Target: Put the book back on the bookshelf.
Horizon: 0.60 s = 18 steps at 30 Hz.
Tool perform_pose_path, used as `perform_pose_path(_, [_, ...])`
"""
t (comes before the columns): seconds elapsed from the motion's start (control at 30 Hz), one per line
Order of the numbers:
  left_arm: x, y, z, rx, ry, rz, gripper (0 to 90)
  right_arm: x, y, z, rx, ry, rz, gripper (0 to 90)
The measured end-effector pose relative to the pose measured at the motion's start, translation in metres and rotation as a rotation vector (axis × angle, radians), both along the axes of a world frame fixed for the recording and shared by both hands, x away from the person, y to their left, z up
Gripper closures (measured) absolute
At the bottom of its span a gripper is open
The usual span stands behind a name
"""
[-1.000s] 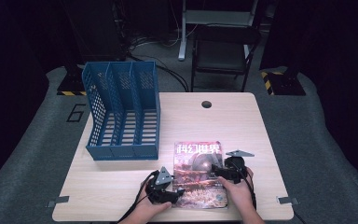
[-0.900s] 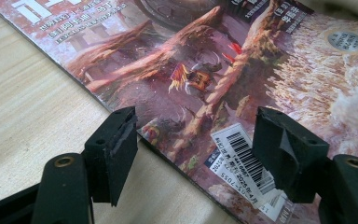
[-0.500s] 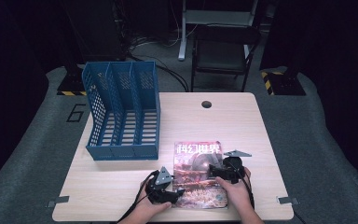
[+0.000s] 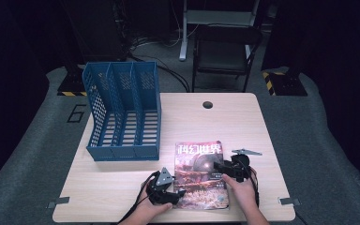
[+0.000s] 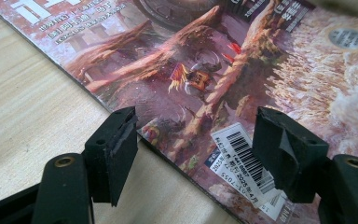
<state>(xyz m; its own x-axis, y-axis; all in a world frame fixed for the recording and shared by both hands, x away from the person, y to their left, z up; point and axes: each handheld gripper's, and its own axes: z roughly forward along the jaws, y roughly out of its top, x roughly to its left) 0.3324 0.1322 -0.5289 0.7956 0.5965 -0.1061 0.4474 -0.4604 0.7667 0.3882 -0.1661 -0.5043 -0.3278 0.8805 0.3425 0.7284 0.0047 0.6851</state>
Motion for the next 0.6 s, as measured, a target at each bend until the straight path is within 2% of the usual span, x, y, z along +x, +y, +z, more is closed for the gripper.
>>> perform_pose_path(0.1, [0.0,0.0,0.0,0.0,0.0,0.0,30.9,-0.003,0.0,0.009,0.043,-0.037,0.011,46.0])
perform_pose_path(0.23, [0.0,0.0,0.0,0.0,0.0,0.0,30.9,-0.006,0.005,0.017,0.041,-0.071,0.05,46.0])
perform_pose_path(0.33, [0.0,0.0,0.0,0.0,0.0,0.0,30.9,-0.007,0.007,0.02,0.046,-0.074,0.064,46.0])
perform_pose_path(0.43, [0.0,0.0,0.0,0.0,0.0,0.0,30.9,-0.005,0.006,0.018,0.046,-0.056,0.06,46.1])
perform_pose_path(0.47, [0.0,0.0,0.0,0.0,-0.001,0.0,31.0,-0.005,0.004,0.017,0.071,-0.025,0.042,47.2])
perform_pose_path(0.5, [0.0,0.0,0.0,0.0,-0.001,0.0,31.0,-0.005,0.004,0.018,0.088,-0.021,0.045,47.6])
perform_pose_path(0.53, [0.0,0.0,0.0,0.0,-0.001,0.0,31.0,-0.006,0.005,0.02,0.098,-0.026,0.05,47.5])
perform_pose_path(0.6, [0.0,0.0,0.0,0.0,-0.001,0.0,31.0,-0.006,0.008,0.022,0.084,-0.04,0.062,47.1])
